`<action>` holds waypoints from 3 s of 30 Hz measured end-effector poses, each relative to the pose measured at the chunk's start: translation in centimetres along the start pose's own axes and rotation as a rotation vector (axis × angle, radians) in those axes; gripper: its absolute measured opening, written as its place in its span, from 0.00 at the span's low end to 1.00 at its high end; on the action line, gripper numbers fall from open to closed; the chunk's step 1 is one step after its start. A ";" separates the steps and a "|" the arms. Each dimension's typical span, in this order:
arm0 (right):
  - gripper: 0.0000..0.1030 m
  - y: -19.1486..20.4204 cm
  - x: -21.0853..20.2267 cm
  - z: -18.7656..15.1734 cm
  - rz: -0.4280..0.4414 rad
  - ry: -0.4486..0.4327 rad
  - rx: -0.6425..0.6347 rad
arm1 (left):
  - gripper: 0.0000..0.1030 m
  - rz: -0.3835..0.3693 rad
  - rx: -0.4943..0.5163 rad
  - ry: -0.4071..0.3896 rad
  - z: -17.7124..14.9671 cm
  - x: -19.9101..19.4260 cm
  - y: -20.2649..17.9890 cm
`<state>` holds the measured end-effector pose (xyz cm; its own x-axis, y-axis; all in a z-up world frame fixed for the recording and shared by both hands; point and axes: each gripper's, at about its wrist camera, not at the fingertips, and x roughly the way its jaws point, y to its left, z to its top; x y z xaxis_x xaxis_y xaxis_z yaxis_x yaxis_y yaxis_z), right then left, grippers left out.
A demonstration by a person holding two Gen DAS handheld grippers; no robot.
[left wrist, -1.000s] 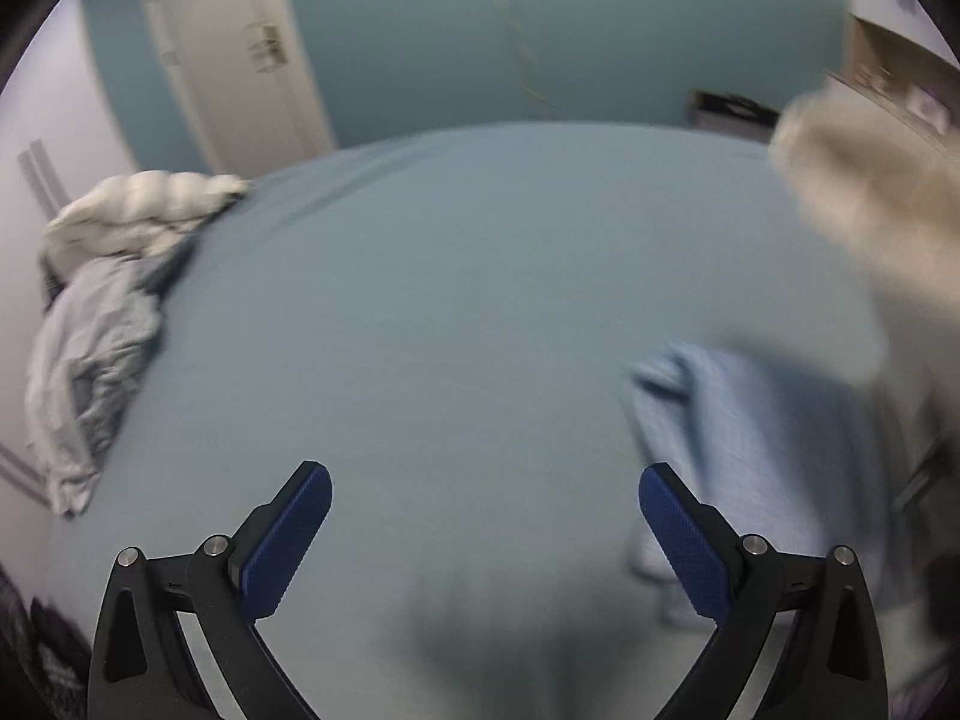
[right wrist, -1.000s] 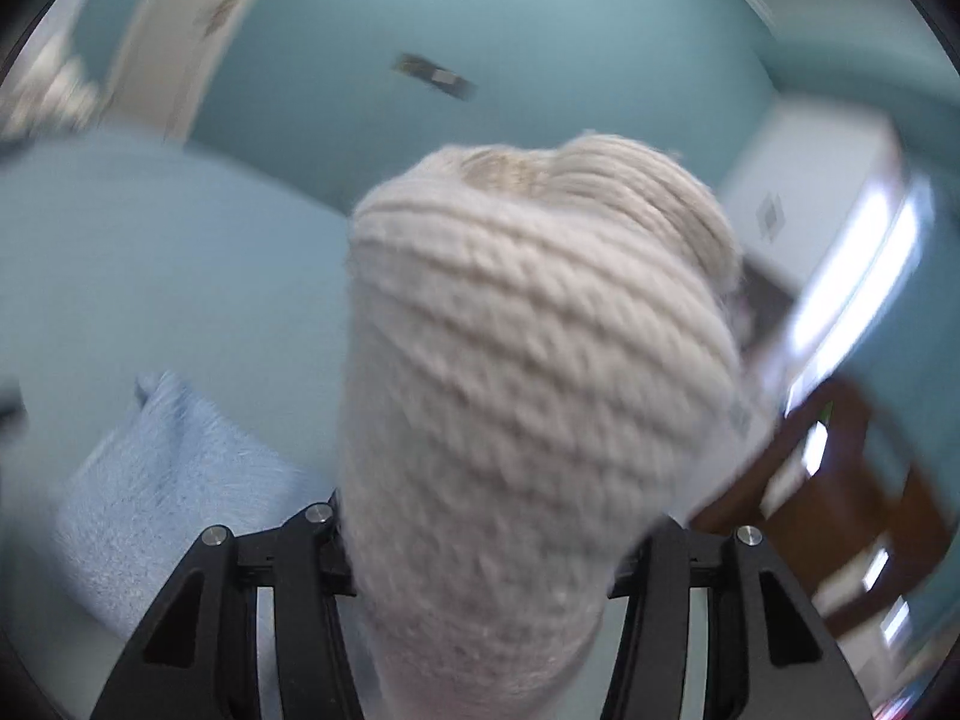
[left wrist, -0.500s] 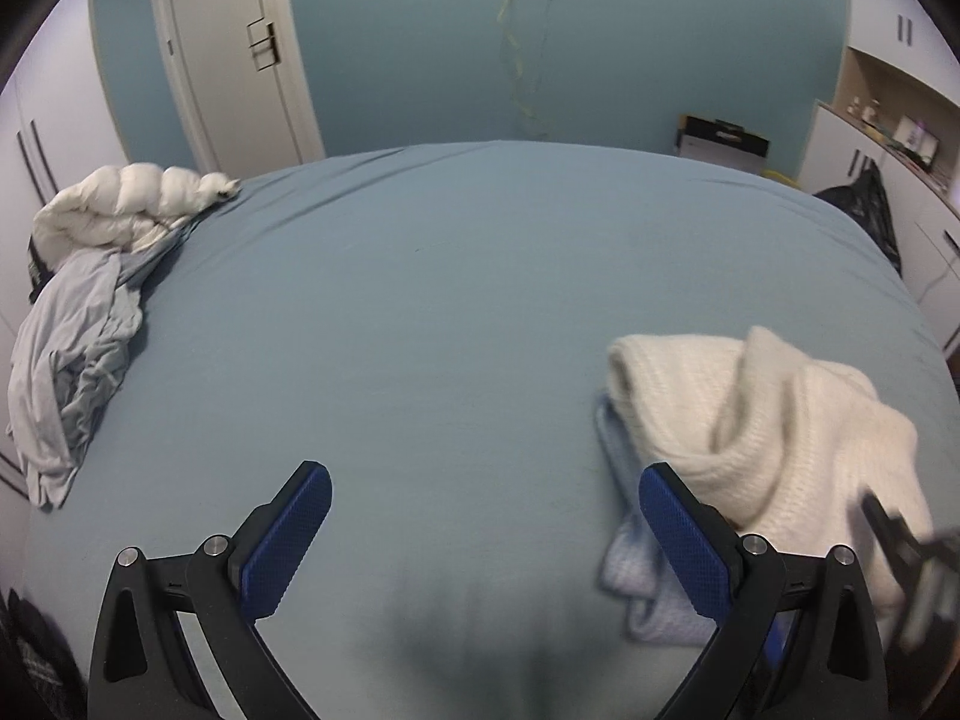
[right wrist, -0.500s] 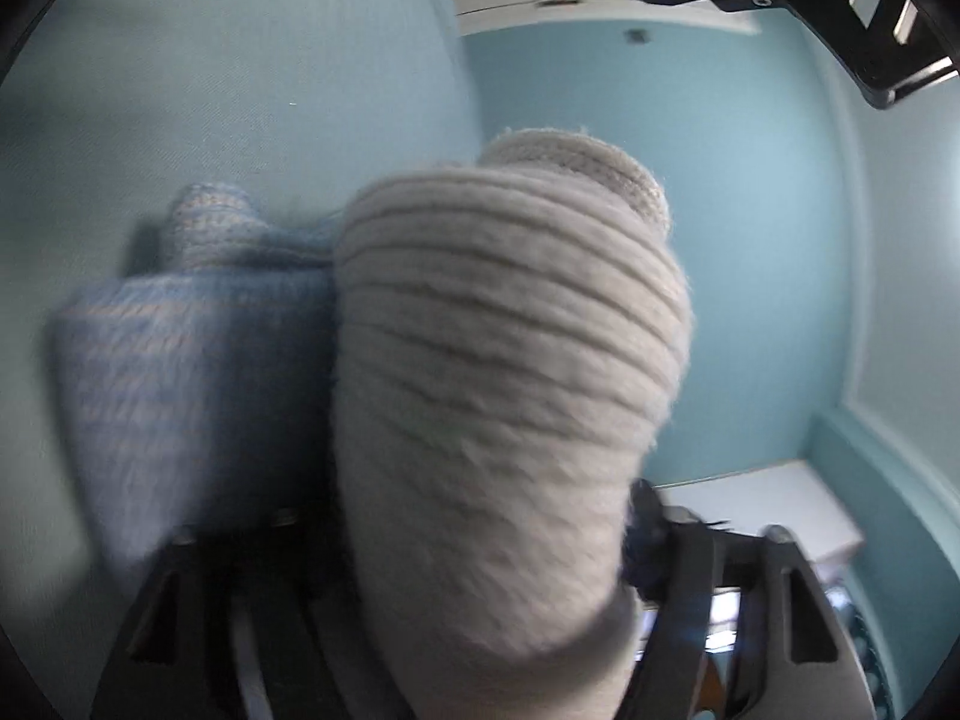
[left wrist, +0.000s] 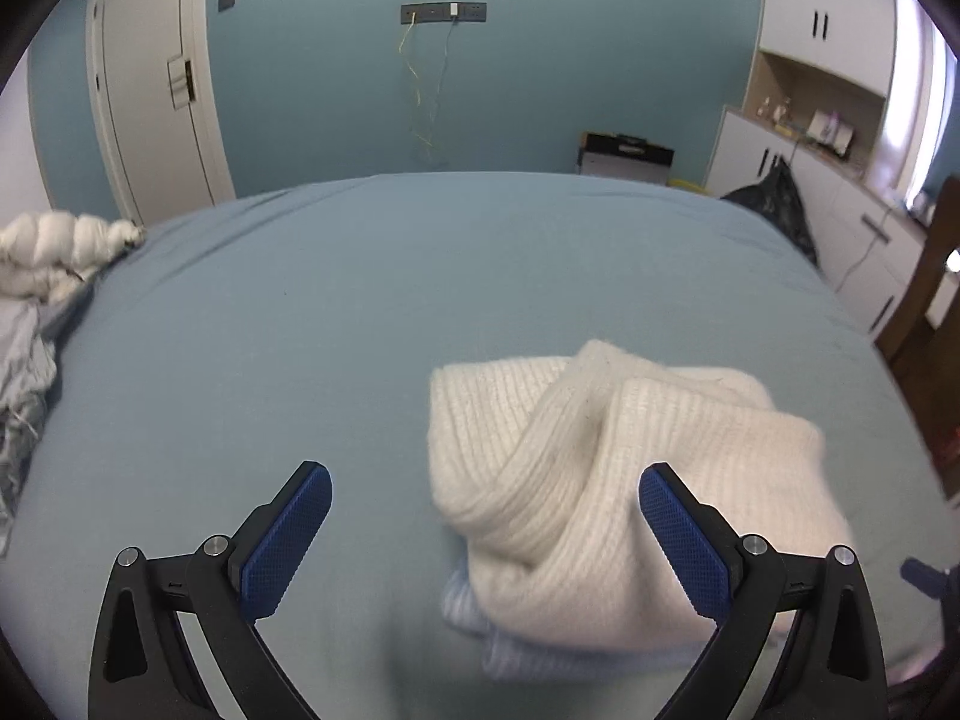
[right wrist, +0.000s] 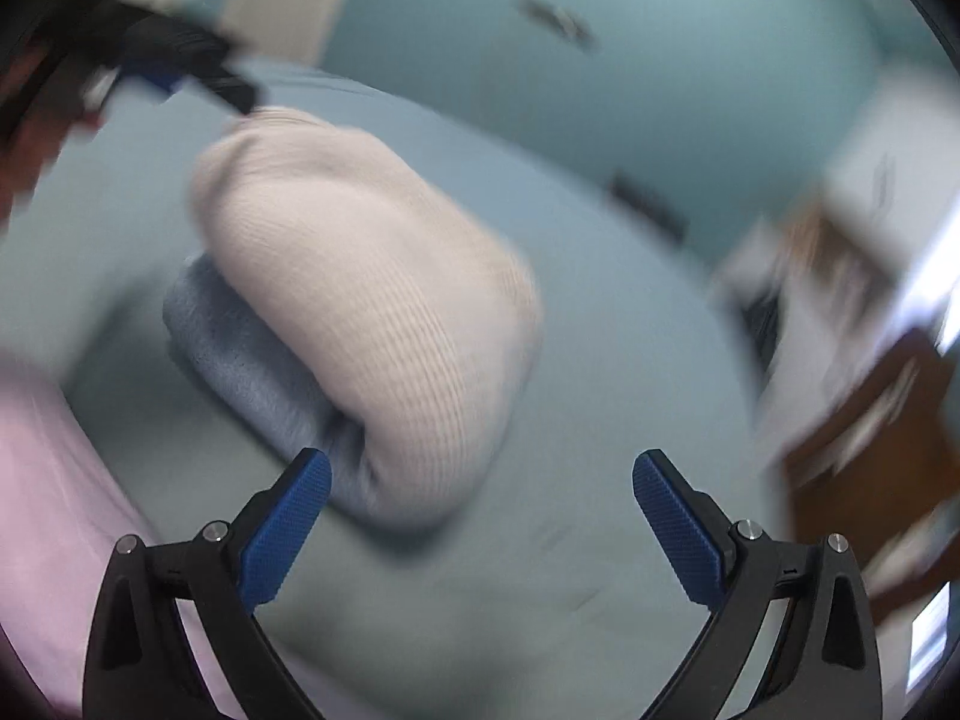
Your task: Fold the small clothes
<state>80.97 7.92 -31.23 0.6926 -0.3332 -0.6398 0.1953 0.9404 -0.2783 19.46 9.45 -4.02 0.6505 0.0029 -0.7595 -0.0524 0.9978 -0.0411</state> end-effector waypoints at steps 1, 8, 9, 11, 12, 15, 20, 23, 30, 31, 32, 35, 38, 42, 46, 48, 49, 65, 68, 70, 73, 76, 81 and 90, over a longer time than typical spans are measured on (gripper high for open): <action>0.96 -1.2 0.9 0.2 0.038 0.033 0.079 | 1.00 0.019 0.020 0.028 -0.3 1.2 -0.6; 0.96 -5.6 2.3 1.6 0.398 0.031 0.516 | 1.00 0.064 0.077 0.107 -2.8 3.4 -2.6; 0.96 -5.5 2.8 2.3 0.414 0.043 0.540 | 1.00 0.070 0.093 0.114 -3.0 3.4 -2.9; 0.96 -5.2 4.4 3.4 0.443 0.082 0.552 | 1.00 0.088 0.123 0.116 -3.5 3.3 -3.4; 0.96 -4.2 5.0 4.2 0.438 0.114 0.531 | 1.00 0.088 0.122 0.121 -3.6 3.2 -3.4; 0.96 -1.6 7.7 4.8 0.390 0.222 0.436 | 1.00 0.029 0.090 0.171 -3.9 3.3 -2.9; 0.96 -1.6 8.3 2.8 0.390 0.281 0.416 | 1.00 -0.118 0.027 0.253 -4.5 3.9 -2.3; 0.97 -0.1 8.9 3.3 0.298 0.228 0.337 | 1.00 -0.083 0.034 0.231 -4.5 3.9 -2.8; 0.98 -1.0 6.5 4.8 0.361 0.182 0.467 | 1.00 -0.047 0.033 0.205 -5.0 3.8 -3.6; 0.98 -2.1 5.2 5.9 0.386 0.105 0.519 | 1.00 -0.053 0.030 0.209 -5.0 3.8 -3.7; 0.98 -3.6 4.0 6.2 0.401 0.034 0.560 | 1.00 -0.051 0.028 0.211 -5.0 3.8 -3.7; 0.99 -5.3 4.1 8.9 0.360 -0.014 0.627 | 1.00 -0.049 0.031 0.211 -5.1 3.8 -3.8; 0.99 -5.0 8.3 9.5 0.387 0.119 0.633 | 1.00 -0.049 0.027 0.213 -5.0 4.2 -3.8; 0.98 -3.0 12.7 6.3 0.463 0.192 0.686 | 1.00 -0.045 0.031 0.210 -5.0 4.2 -3.8; 0.98 -3.3 13.9 5.8 0.565 0.233 0.759 | 1.00 -0.033 0.046 0.205 -5.0 4.0 -3.9; 0.98 -3.4 13.5 6.5 0.582 0.275 0.757 | 1.00 -0.032 0.042 0.205 -4.9 3.9 -3.8; 0.99 -3.7 13.1 6.9 0.614 0.322 0.776 | 1.00 -0.035 0.036 0.206 -5.0 3.9 -3.8; 0.99 -0.8 12.7 5.3 0.727 0.487 0.731 | 1.00 -0.076 -0.003 0.227 -4.2 4.3 -3.5; 0.99 -0.5 13.2 5.6 0.766 0.485 0.733 | 1.00 -0.089 -0.009 0.248 -3.4 4.0 -3.4; 0.99 -0.7 13.8 5.3 0.786 0.491 0.754 | 1.00 -0.085 0.016 0.248 -2.8 3.5 -3.4; 0.99 -0.8 13.9 5.2 0.797 0.482 0.756 | 1.00 -0.067 0.057 0.212 -1.7 2.3 -3.4; 0.99 1.5 13.6 5.1 0.801 0.485 0.755 | 1.00 -0.052 0.045 0.173 -0.5 1.3 -2.7; 0.99 0.0 13.6 4.1 0.804 0.483 0.749 | 1.00 -0.053 -0.040 0.146 0.7 1.4 -0.4; 0.99 -1.5 11.8 7.5 0.750 0.409 0.665 | 1.00 -0.069 -0.161 0.169 0.0 2.1 3.6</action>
<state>94.05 3.07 -32.98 0.5322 0.4608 -0.7102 0.2414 0.7215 0.6490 20.64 13.03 -5.80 0.5212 -0.0895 -0.8487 -0.1409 0.9718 -0.1890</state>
